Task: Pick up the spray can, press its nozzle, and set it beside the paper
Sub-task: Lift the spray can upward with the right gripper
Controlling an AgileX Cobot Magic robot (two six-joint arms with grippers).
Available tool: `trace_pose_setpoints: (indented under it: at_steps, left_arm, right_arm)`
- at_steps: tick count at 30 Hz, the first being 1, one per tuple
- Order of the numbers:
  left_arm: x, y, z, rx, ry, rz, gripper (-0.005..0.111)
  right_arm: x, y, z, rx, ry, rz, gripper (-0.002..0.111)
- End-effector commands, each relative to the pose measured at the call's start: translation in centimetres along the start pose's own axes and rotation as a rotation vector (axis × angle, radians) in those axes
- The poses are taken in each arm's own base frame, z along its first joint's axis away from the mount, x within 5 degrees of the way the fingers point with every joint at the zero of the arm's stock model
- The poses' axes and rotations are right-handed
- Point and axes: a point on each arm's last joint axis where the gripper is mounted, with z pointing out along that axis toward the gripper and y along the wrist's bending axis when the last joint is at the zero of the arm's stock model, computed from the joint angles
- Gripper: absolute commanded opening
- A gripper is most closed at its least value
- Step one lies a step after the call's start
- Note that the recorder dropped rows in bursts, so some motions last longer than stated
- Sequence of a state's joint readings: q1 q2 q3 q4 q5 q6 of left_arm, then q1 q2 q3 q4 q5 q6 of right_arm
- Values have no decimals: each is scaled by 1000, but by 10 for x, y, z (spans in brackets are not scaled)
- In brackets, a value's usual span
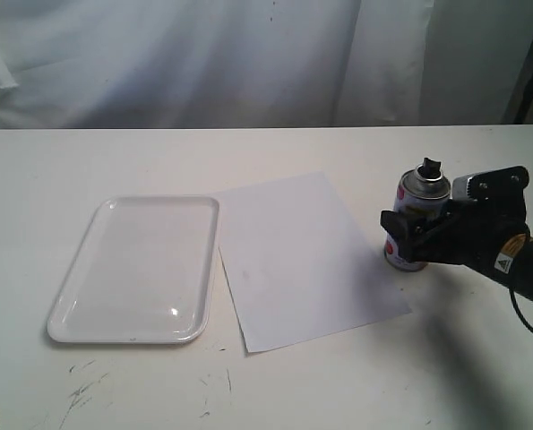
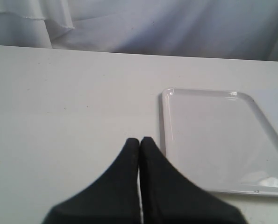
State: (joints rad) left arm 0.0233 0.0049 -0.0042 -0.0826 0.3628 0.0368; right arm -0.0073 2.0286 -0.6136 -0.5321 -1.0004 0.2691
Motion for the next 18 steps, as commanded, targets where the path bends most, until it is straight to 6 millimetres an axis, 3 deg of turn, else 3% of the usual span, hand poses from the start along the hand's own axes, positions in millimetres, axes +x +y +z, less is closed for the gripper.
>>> trace_pose_setpoints:
  at_steps: [1, 12, 18]
  left_arm:
    - [1, 0, 0, 6, -7, -6, 0]
    - [1, 0, 0, 6, -7, -3, 0]
    - [1, 0, 0, 6, -7, -3, 0]
  right_arm:
    - [9, 0, 3, -6, 24, 7, 79]
    - [7, 1, 4, -24, -33, 13, 79]
    - [5, 2, 4, -32, -62, 14, 69]
